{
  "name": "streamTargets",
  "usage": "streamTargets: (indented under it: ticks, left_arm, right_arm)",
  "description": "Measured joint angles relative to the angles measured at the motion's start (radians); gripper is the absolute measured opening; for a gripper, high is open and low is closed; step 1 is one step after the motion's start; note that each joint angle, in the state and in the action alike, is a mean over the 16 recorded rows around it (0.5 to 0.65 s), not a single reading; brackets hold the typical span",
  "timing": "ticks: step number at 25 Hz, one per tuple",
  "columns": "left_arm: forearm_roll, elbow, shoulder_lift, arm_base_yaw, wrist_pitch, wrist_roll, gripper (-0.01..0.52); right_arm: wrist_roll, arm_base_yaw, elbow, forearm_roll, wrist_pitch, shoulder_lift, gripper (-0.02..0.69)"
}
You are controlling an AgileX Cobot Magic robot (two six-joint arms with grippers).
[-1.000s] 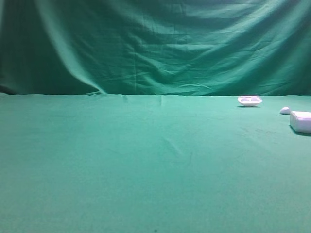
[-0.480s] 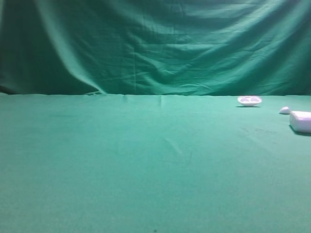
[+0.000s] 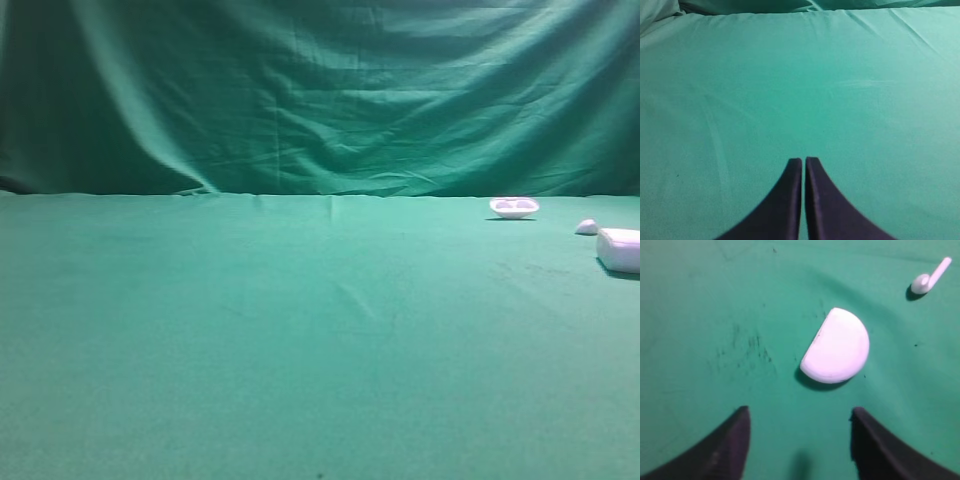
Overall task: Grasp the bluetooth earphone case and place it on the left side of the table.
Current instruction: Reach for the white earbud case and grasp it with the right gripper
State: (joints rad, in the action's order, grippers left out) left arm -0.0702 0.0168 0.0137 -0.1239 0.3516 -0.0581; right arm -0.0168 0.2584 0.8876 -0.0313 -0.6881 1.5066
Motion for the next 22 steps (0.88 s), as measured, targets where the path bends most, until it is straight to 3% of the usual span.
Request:
streamTargets:
  ticks: [4, 7, 22]
  left_arm:
    - [0.0, 0.0, 0.0, 0.0, 0.0, 0.0, 0.0]
    - [0.0, 0.0, 0.0, 0.0, 0.0, 0.0, 0.0]
    - [0.0, 0.0, 0.0, 0.0, 0.0, 0.0, 0.0]
  right_arm:
    - [0.02, 0.0, 0.049, 0.022, 0.001, 0.109, 0.539]
    - [0.043, 0.0, 0.084, 0.045, -0.002, 0.172, 0.57]
    - [0.161, 0.0, 0.151, 0.143, 0.009, 0.286, 0.543]
